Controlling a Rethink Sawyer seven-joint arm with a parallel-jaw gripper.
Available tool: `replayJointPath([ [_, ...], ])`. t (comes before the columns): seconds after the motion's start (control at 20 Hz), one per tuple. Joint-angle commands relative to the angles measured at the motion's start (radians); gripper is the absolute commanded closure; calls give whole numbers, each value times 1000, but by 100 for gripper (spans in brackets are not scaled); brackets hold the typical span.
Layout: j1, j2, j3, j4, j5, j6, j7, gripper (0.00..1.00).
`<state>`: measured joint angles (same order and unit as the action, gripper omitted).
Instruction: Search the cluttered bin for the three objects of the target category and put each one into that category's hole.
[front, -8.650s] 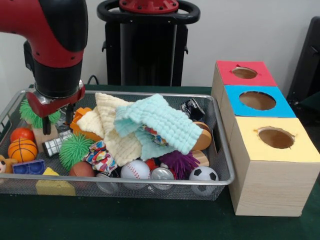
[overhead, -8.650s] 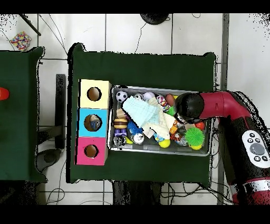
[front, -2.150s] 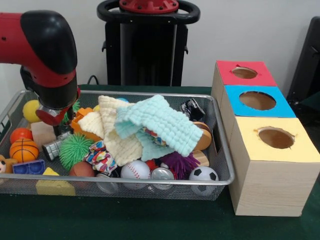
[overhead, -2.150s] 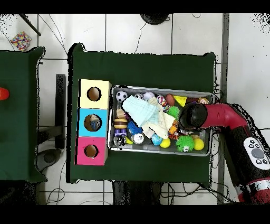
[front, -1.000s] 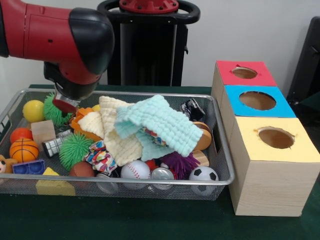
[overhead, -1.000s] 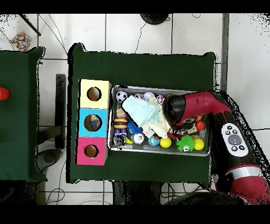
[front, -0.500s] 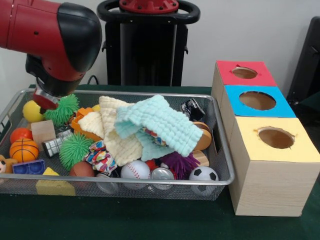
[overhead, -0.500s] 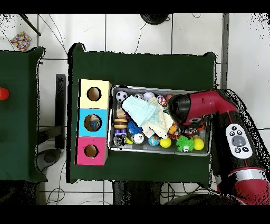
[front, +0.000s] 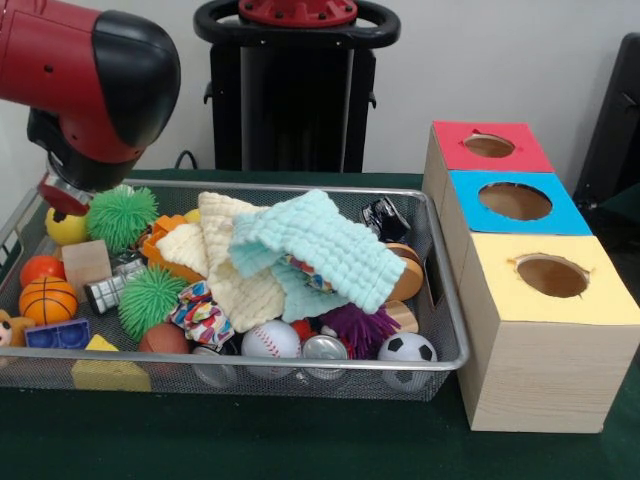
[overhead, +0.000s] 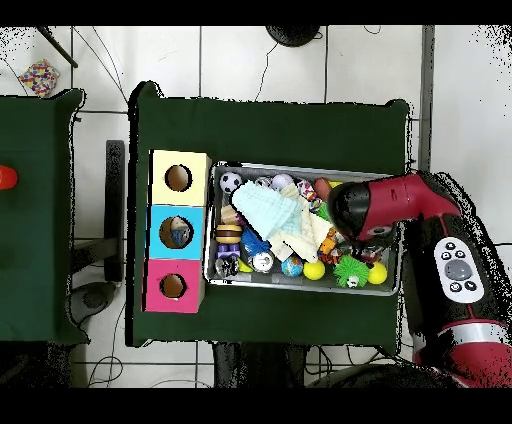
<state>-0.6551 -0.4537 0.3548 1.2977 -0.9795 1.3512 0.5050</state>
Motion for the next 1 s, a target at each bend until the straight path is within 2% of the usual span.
replayJointPath([
  [0.05, -5, 50, -5, 1, -38, -4, -179, 0],
  [0.2, -69, 85, 67, 49, 54, -99, -191, 0],
  [0.7, -127, 102, 125, 86, 124, -150, -211, 0],
  [1.0, -137, 94, 131, 91, 140, -148, -205, 0],
])
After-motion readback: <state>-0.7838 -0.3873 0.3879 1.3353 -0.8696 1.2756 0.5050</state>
